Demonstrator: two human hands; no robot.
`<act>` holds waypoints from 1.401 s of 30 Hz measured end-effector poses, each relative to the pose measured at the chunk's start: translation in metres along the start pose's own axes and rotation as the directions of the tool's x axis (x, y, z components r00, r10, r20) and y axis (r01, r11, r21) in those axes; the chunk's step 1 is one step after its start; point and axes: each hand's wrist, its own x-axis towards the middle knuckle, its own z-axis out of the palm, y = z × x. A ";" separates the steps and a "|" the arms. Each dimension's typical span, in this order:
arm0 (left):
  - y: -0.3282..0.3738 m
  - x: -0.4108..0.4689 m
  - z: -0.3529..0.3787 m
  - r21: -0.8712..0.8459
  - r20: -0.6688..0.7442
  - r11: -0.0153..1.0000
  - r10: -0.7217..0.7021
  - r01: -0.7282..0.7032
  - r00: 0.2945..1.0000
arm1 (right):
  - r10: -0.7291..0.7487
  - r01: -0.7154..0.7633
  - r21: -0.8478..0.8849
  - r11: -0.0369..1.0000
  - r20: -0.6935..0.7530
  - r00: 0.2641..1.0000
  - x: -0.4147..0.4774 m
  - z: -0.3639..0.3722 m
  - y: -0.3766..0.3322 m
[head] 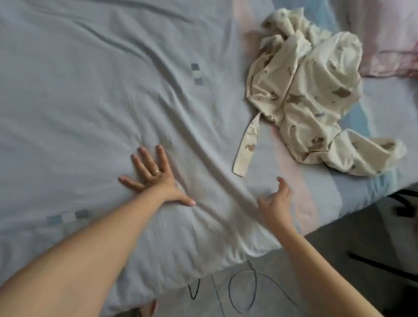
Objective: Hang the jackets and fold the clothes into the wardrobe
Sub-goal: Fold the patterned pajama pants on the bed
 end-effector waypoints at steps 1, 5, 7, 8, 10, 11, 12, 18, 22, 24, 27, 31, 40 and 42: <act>0.011 0.003 0.005 0.024 0.003 0.999 -0.027 0.027 1.000 | -0.007 0.007 0.007 1.000 -0.010 1.000 0.018 -0.012 0.008; 0.019 0.003 0.005 0.079 0.000 0.994 -0.073 0.073 0.997 | 0.023 -0.012 0.125 0.992 -0.091 0.996 0.085 -0.042 -0.004; 0.022 0.004 0.006 0.087 0.011 0.992 -0.096 0.095 0.995 | 0.116 -0.086 0.263 0.961 -0.098 0.988 0.124 -0.051 -0.011; 0.024 0.005 0.006 0.094 0.002 0.989 -0.112 0.111 0.994 | 0.180 -0.140 0.325 0.935 -0.096 0.979 0.143 -0.053 -0.012; 0.027 0.004 0.006 0.112 0.003 0.987 -0.118 0.117 0.993 | 0.257 -0.229 0.248 0.941 -0.088 0.962 0.170 -0.052 -0.008; 0.030 0.004 0.005 0.110 0.010 0.987 -0.117 0.115 0.993 | 0.277 -0.262 0.128 0.957 -0.115 0.954 0.176 -0.053 -0.006; 0.029 0.005 0.006 0.106 0.006 0.987 -0.118 0.117 0.993 | 0.267 -0.268 0.016 0.963 -0.155 0.951 0.178 -0.050 -0.002; 0.024 0.009 0.008 0.111 -0.018 0.988 -0.110 0.111 0.994 | 0.215 -0.207 0.056 0.977 -0.264 0.940 0.114 -0.011 -0.006; 0.021 0.006 0.007 0.086 -0.019 0.995 -0.059 0.060 0.998 | 0.073 -0.075 0.050 0.996 0.033 0.997 0.021 0.026 -0.021; 0.016 -0.003 0.001 0.013 -0.039 0.999 -0.047 0.047 0.998 | 0.004 0.000 -0.016 1.000 0.251 0.968 -0.034 0.030 -0.026; 0.016 -0.026 0.009 -0.405 0.069 0.914 0.048 -0.016 0.996 | -0.084 0.121 -0.034 0.992 0.531 0.843 -0.113 0.022 -0.036; 0.012 -0.129 0.024 -0.791 0.422 0.592 0.346 0.154 0.838 | -0.186 0.231 0.001 0.973 0.596 0.781 -0.184 -0.010 -0.074; -0.051 -0.262 -0.101 -0.851 -0.188 0.413 0.336 -0.324 0.923 | -0.292 0.159 0.379 0.912 0.325 0.899 -0.252 -0.109 -0.155; -0.071 -0.293 -0.157 -0.808 -0.284 0.400 0.378 -0.432 0.881 | -0.283 0.263 0.241 0.934 0.053 0.958 -0.248 -0.131 -0.177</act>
